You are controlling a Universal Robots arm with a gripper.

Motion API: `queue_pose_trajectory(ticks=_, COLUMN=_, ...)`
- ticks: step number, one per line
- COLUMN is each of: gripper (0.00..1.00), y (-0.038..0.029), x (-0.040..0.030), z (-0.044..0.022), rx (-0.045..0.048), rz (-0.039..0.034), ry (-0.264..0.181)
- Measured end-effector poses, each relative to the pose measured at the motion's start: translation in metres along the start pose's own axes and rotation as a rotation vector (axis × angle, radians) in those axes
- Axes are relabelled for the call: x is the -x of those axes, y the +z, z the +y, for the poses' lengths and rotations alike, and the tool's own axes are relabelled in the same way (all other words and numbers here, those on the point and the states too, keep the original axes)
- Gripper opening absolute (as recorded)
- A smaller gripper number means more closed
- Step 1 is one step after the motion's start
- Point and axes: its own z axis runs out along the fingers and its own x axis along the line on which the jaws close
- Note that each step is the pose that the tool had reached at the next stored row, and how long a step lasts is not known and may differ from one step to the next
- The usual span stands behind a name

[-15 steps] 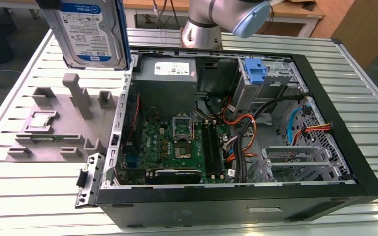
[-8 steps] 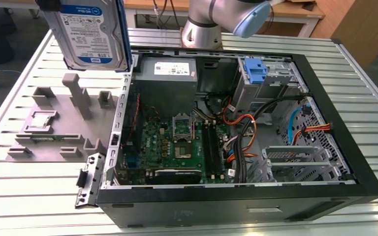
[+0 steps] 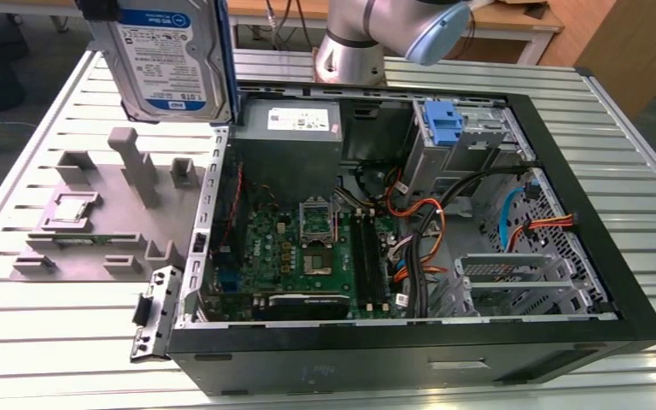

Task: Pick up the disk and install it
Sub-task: 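Pick up the disk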

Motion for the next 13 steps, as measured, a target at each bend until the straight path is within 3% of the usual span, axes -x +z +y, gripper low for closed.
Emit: queue_pose_trajectory(ticks=13, gripper=0.36, y=0.0001, x=0.0001, z=-0.0057, rx=-0.0001, rz=0.0, ry=0.0)
